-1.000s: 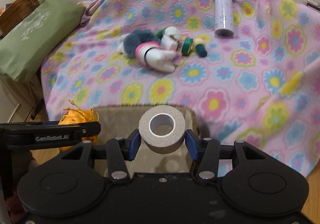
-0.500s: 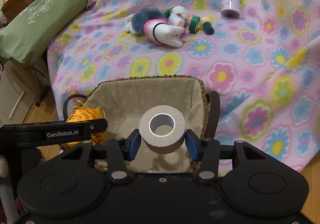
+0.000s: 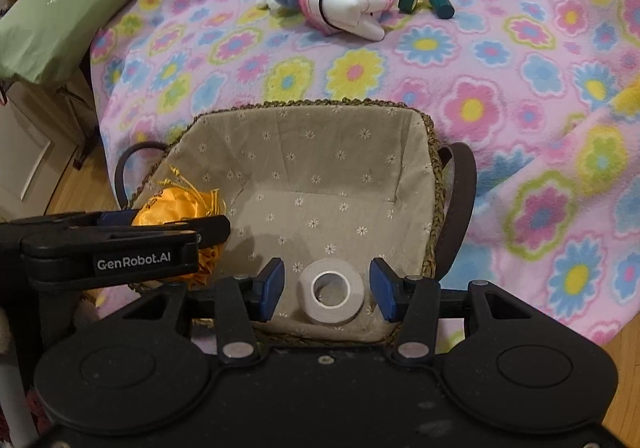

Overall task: Organize soft objects
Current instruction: 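Lower the pouch into the basket with left tool while right tool drops the tape roll in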

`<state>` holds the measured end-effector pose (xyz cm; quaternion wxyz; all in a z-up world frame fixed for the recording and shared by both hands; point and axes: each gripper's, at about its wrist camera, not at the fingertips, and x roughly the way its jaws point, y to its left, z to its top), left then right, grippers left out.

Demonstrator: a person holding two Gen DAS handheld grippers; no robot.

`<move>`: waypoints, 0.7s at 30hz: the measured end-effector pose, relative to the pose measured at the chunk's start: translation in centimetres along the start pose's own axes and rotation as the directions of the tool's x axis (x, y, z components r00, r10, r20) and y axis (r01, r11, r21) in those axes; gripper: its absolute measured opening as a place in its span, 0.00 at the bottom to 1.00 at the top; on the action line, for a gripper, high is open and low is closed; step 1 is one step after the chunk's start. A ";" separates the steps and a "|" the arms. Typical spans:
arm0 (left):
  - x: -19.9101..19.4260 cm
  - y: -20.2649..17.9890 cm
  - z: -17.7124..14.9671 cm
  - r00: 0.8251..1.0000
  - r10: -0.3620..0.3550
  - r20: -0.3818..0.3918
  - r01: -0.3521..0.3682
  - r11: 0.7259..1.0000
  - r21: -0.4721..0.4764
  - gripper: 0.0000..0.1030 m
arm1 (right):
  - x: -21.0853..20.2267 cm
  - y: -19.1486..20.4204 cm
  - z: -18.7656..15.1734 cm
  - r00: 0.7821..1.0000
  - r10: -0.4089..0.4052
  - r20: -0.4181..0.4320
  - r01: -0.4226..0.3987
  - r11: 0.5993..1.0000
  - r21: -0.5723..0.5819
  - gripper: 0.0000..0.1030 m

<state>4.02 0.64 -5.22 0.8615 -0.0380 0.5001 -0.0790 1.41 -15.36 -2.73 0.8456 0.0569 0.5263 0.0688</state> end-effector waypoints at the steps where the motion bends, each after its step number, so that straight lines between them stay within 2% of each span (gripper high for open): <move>1: 0.0 0.0 0.1 1.000 -0.002 0.000 0.002 1.000 -0.002 0.75 | -0.1 0.0 0.0 1.000 -0.001 0.003 0.001 1.000 0.000 0.46; 7: 0.0 -0.1 0.0 1.000 0.003 -0.001 -0.003 1.000 0.009 0.81 | -0.4 -0.3 0.1 1.000 -0.010 0.021 0.010 1.000 0.003 0.46; 21: -0.4 -0.1 0.0 1.000 -0.011 0.009 0.011 1.000 0.007 0.86 | -0.8 -0.3 -0.1 0.999 -0.015 0.042 0.014 1.000 0.016 0.49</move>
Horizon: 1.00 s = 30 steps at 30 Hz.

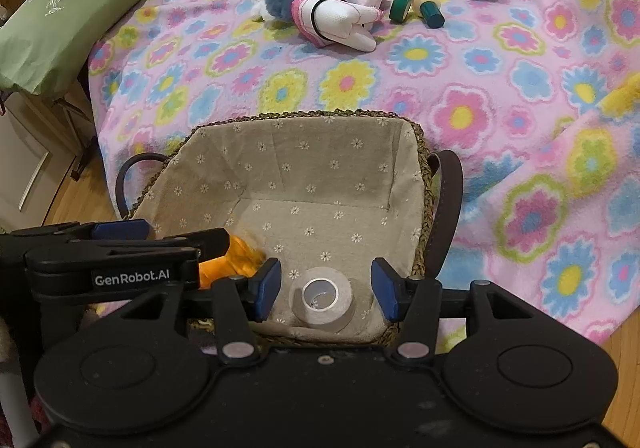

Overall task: Organize soft objects
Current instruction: 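Lower the pouch into the basket with left tool while right tool drops the tape roll in, then move both tools back toward the toys on the blanket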

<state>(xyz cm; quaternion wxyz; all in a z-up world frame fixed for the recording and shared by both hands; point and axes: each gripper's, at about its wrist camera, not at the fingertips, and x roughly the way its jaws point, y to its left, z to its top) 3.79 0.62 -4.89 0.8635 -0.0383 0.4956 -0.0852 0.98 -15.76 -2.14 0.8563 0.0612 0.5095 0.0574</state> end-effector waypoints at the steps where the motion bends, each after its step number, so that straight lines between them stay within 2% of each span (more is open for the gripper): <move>1: 0.0 0.0 0.0 1.000 0.000 0.001 0.000 1.000 -0.002 0.86 | 0.0 0.0 0.0 1.000 0.000 0.002 0.000 1.000 0.000 0.49; 23: -0.3 -0.3 -0.2 1.000 0.022 0.009 -0.022 0.999 0.024 0.87 | -0.1 -0.2 -0.1 1.000 0.001 0.006 -0.001 1.000 -0.003 0.53; 30: -1.9 -0.5 0.3 0.993 0.064 0.103 -0.070 0.996 0.052 0.87 | -1.0 -0.4 0.5 0.999 -0.017 0.043 0.017 1.000 0.002 0.57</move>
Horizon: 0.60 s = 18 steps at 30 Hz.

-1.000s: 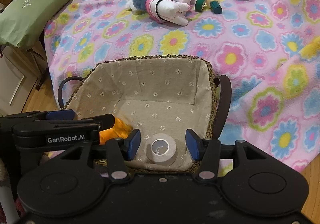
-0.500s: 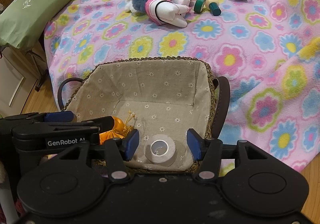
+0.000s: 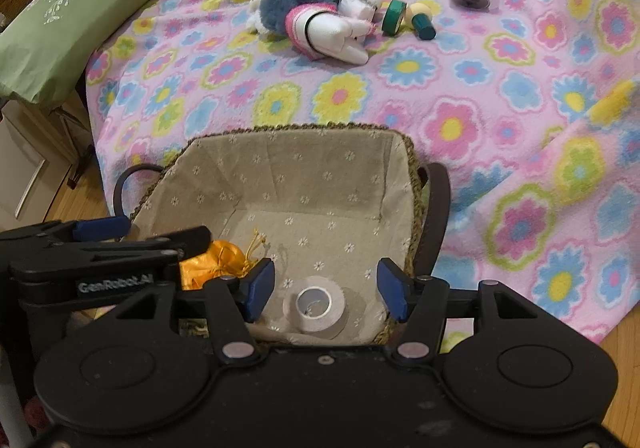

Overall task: Organize soft objects
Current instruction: 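Move both tools back toward the toys on the blanket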

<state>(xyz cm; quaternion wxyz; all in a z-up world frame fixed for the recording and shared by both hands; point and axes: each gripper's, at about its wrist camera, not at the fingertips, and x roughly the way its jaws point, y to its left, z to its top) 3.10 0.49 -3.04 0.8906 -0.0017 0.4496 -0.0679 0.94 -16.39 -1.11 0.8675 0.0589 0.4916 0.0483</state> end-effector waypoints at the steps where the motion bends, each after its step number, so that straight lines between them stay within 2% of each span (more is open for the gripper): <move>1: -0.2 0.0 0.2 1.000 0.010 0.016 -0.010 1.000 0.007 0.87 | -0.2 0.0 0.2 1.000 -0.004 0.013 0.004 1.000 0.001 0.60; 8: -0.2 0.1 2.4 0.995 0.037 0.097 -0.042 0.998 0.055 0.90 | -0.8 -0.7 2.3 0.995 -0.048 0.085 0.046 0.999 0.022 0.69; 18: 1.0 0.9 5.6 0.990 0.043 0.137 -0.052 0.996 0.066 0.91 | -0.3 -1.9 5.9 0.987 -0.096 0.127 0.087 0.994 0.071 0.73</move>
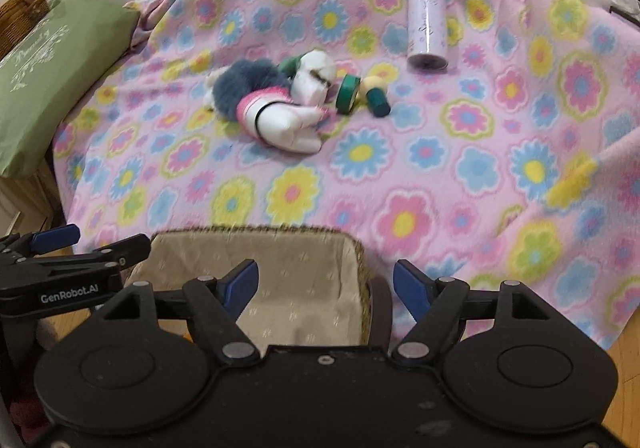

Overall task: Organize soft objects
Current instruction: 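Move both tools back toward the toys on the blanket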

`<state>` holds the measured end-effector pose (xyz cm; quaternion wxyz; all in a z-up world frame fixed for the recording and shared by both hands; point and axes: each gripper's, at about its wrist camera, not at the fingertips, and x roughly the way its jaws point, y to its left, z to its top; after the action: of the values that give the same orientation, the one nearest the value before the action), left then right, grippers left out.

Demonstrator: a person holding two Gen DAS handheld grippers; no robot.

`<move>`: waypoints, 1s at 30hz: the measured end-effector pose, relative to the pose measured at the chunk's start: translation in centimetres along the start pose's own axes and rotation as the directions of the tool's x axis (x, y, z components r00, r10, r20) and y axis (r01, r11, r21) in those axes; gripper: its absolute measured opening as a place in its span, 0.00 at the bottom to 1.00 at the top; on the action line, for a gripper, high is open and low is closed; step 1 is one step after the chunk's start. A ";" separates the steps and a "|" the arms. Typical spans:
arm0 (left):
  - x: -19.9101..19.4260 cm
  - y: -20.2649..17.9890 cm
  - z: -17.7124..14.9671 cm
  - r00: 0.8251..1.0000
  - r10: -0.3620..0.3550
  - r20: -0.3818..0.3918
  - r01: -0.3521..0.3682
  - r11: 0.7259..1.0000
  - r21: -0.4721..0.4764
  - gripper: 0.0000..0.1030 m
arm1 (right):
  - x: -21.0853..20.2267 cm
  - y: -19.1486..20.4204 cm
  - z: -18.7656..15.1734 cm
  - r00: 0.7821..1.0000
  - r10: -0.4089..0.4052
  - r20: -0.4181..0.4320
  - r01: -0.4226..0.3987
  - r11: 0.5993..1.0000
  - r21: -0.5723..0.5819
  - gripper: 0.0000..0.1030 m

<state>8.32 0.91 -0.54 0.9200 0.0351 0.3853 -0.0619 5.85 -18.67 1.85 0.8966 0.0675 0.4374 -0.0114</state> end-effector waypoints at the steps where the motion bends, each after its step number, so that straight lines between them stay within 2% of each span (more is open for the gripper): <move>1: 0.3 0.1 0.3 1.000 0.001 0.001 -0.001 1.000 0.002 0.91 | 0.2 -0.1 0.3 1.000 -0.005 0.001 0.005 1.000 0.001 0.74; 18: 6.7 0.4 4.4 1.000 0.023 -0.014 -0.022 0.998 0.051 0.93 | 6.8 -0.9 5.2 0.999 -0.048 -0.023 0.048 0.999 -0.018 0.78; 26: 11.0 0.9 6.6 0.999 0.029 0.029 -0.032 0.995 0.090 0.93 | 9.3 0.7 7.0 0.999 -0.030 -0.038 0.028 0.999 -0.045 0.78; 30: 13.4 1.7 7.4 0.999 0.035 0.036 -0.038 0.997 0.069 0.93 | 10.3 1.3 7.6 0.999 -0.022 -0.040 0.020 0.999 -0.044 0.79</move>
<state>23.07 0.61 -4.83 0.9257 0.0733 0.3663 -0.0590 18.30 -17.98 -1.50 0.8886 0.0436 0.4565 -0.0101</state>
